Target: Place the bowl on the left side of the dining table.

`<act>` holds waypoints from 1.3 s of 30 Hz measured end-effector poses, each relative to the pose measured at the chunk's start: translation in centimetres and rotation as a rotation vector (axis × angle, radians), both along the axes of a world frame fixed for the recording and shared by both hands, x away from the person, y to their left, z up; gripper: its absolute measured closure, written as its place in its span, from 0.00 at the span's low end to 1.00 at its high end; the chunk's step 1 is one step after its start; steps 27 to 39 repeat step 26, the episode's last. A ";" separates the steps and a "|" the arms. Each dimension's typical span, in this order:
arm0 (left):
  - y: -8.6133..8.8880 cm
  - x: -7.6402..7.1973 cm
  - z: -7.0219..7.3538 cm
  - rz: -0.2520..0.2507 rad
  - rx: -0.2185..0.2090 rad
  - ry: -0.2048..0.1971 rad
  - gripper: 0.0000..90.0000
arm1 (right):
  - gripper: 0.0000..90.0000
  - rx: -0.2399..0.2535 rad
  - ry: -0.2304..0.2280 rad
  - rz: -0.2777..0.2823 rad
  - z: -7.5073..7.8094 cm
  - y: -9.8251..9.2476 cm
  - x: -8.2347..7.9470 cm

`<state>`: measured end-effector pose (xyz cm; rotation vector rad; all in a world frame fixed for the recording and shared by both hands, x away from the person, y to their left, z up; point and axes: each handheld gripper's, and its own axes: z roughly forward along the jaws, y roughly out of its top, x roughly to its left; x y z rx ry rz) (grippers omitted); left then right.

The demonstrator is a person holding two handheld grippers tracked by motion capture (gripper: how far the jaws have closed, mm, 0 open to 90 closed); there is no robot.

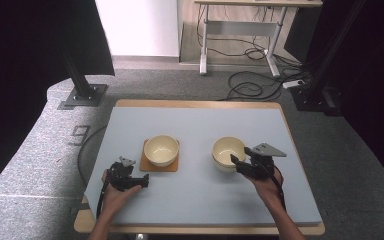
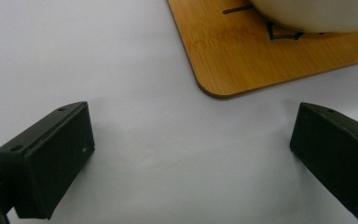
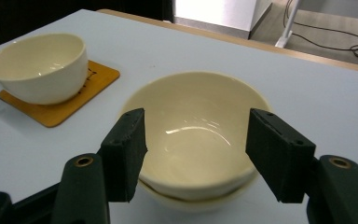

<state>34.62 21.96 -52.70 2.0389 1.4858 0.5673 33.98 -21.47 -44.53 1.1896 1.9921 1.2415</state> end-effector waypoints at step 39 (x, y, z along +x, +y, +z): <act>0.0 0.0 0.0 0.001 -0.001 0.002 0.00 | 0.40 -0.030 0.033 -0.095 -3.2 -6.2 -2.2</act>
